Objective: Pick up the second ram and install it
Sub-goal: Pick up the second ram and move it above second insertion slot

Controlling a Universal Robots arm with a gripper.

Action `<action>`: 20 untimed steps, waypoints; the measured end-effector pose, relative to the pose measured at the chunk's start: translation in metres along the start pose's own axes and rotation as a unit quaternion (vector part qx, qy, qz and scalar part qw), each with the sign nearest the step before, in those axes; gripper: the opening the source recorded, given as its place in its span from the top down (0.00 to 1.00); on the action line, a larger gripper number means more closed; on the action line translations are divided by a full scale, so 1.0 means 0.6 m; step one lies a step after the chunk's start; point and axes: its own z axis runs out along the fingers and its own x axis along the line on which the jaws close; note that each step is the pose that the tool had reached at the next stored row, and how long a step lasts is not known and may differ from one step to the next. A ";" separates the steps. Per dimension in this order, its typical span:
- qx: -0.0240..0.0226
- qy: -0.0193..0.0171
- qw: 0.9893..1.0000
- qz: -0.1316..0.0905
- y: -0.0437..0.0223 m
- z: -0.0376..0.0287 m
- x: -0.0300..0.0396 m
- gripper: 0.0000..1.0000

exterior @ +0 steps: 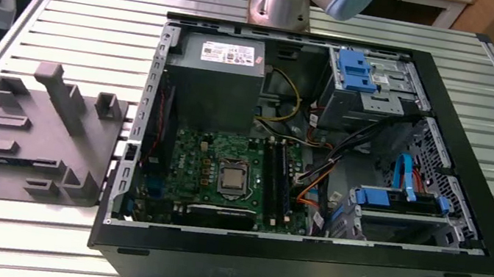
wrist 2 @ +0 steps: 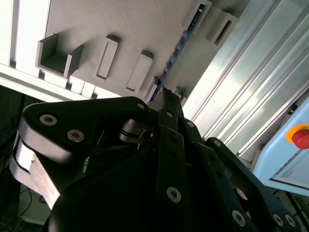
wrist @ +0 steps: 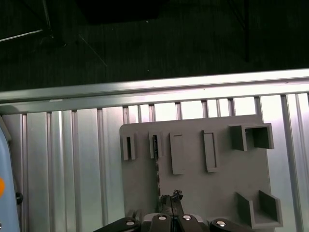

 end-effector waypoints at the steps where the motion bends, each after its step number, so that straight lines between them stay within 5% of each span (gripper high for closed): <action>1: 0.000 0.000 1.000 0.000 0.000 0.000 0.000 0.89; 20: 0.000 0.000 1.000 0.000 0.000 0.010 0.000 0.89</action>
